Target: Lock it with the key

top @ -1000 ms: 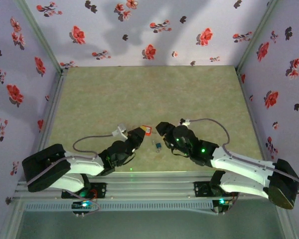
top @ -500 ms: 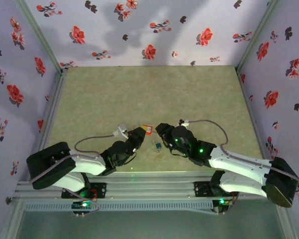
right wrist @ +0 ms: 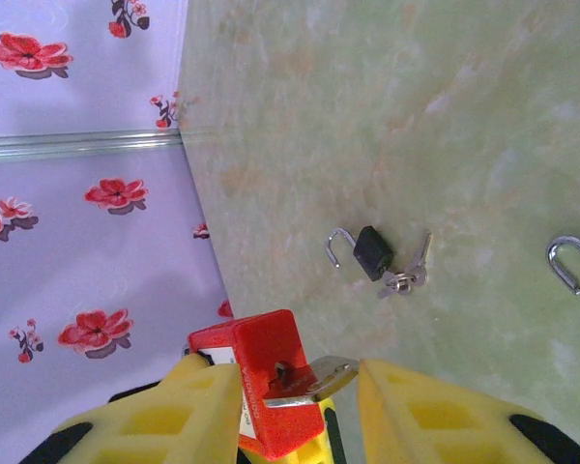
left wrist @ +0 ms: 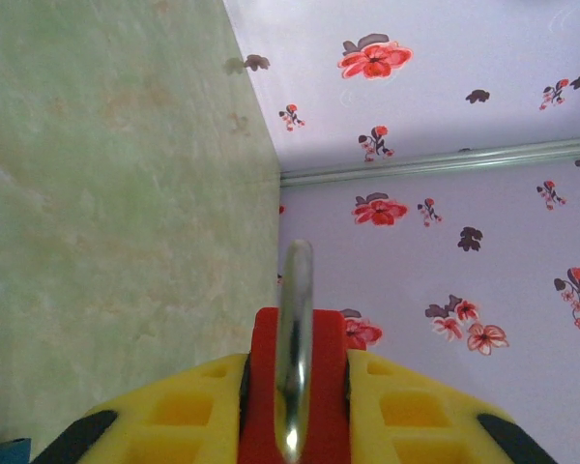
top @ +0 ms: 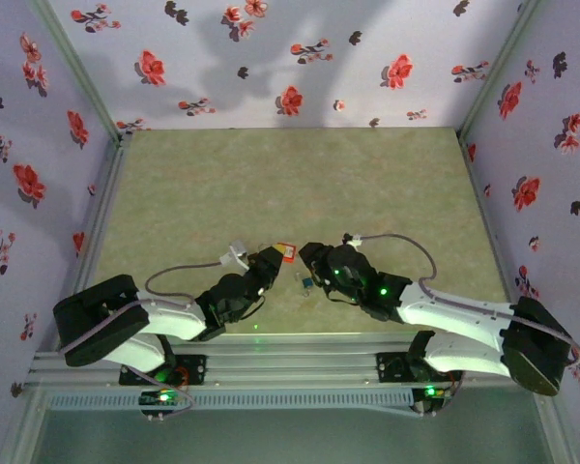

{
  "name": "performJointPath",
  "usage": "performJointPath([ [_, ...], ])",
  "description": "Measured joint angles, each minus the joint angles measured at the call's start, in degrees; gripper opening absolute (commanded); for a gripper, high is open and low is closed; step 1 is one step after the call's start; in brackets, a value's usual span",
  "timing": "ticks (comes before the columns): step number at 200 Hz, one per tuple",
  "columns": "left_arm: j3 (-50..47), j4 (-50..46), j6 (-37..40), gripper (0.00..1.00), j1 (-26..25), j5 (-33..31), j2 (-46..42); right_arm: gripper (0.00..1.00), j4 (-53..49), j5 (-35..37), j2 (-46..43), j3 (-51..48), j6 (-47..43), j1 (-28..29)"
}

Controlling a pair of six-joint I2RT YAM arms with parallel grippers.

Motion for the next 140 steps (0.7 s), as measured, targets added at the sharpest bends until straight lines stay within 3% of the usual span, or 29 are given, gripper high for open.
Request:
performJointPath([
  [140,0.0,0.1,-0.7,0.00,-0.1,-0.8,0.0,0.23,2.3,-0.2,1.9,-0.2,0.4,0.0],
])
